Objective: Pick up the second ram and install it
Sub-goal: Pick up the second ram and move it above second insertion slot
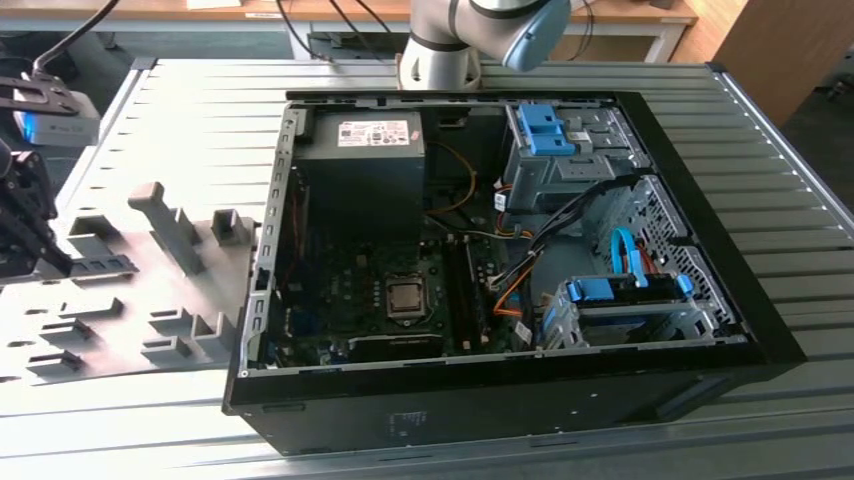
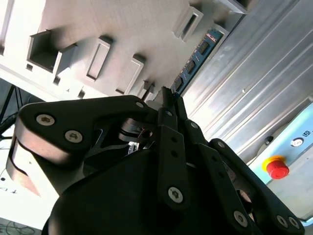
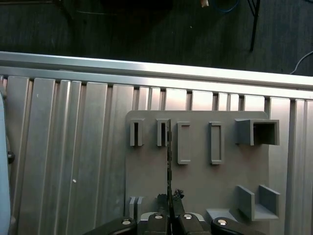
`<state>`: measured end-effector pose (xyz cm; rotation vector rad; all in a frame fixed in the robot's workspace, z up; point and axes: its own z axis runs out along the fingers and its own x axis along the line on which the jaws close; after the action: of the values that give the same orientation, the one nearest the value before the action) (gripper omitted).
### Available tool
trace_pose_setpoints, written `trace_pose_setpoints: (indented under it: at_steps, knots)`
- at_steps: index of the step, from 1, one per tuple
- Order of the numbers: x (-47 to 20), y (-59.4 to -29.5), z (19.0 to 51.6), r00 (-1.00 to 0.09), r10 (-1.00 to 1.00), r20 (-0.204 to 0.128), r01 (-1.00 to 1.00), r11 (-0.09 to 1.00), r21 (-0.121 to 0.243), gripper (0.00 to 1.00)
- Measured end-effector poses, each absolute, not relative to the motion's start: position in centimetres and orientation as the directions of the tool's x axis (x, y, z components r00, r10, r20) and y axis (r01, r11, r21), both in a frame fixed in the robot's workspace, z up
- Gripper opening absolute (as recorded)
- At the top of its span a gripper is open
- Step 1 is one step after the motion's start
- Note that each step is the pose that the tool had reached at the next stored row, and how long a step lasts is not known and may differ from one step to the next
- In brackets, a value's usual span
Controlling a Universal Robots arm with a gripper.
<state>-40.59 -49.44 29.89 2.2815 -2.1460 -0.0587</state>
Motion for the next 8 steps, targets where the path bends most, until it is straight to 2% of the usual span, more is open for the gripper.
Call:
trace_pose_setpoints:
  at_steps: [8]
  knots:
    - [-40.59,-49.44,30.91,0.061,-0.998,-0.021,-0.998,-0.061,0.032,0.14]
